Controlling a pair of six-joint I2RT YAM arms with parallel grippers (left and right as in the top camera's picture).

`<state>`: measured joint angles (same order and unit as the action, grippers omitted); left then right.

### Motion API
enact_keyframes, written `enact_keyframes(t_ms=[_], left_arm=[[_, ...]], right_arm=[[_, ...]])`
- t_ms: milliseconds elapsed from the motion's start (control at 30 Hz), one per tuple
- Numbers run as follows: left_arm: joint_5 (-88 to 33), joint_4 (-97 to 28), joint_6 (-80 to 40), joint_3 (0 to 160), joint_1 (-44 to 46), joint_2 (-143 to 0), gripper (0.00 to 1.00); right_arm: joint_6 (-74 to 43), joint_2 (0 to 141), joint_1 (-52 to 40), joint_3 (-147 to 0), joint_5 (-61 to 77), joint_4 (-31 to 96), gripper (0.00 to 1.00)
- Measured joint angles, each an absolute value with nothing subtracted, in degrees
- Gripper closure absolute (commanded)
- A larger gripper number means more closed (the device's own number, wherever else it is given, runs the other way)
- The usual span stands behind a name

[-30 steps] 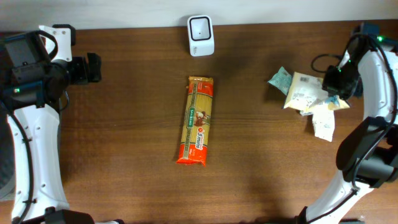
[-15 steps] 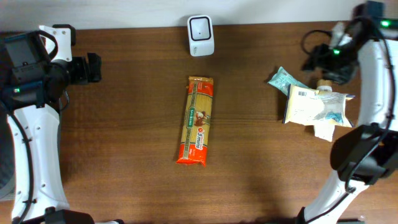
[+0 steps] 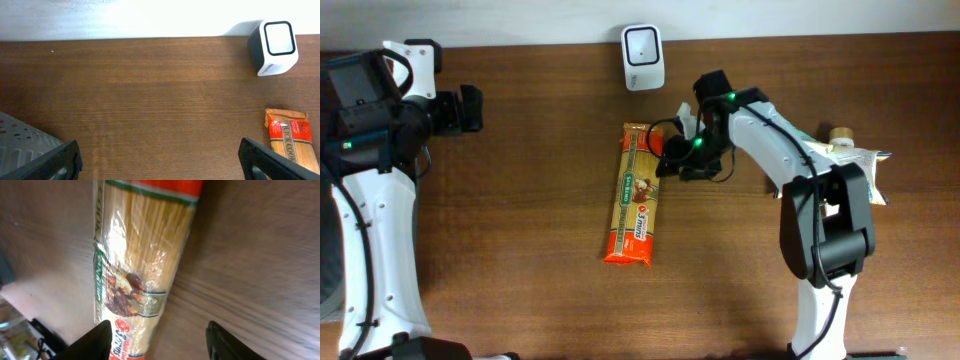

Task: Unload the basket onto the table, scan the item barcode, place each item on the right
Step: 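Reach the right gripper to the spaghetti package and grasp it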

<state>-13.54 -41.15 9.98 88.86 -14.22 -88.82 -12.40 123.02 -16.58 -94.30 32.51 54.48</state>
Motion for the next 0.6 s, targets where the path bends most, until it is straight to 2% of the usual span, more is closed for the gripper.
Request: enact_keyframes(t_ms=[100, 400, 467, 567, 600], left_arm=[[-13.5, -41.2, 10.0, 88.9, -14.2, -88.8, 0.01], [-13.5, -41.2, 10.0, 88.9, -14.2, -88.8, 0.01], [-13.5, -41.2, 10.0, 88.9, -14.2, -88.8, 0.01], [-13.5, -41.2, 10.0, 88.9, -14.2, -88.8, 0.01], [-13.6, -41.2, 10.0, 88.9, -14.2, -88.8, 0.01]], right_arm=[[-16.8, 123.1, -18.3, -88.5, 33.0, 47.2, 0.47], [-23.2, 122.6, -21.7, -82.2, 35.8, 38.3, 0.48], [-24.5, 122.2, -22.2, -80.9, 36.1, 36.1, 0.55], [-25.6, 121.9, -22.2, -79.3, 36.5, 33.4, 0.83], [-25.8, 121.8, -22.2, -78.7, 37.0, 32.3, 0.96]])
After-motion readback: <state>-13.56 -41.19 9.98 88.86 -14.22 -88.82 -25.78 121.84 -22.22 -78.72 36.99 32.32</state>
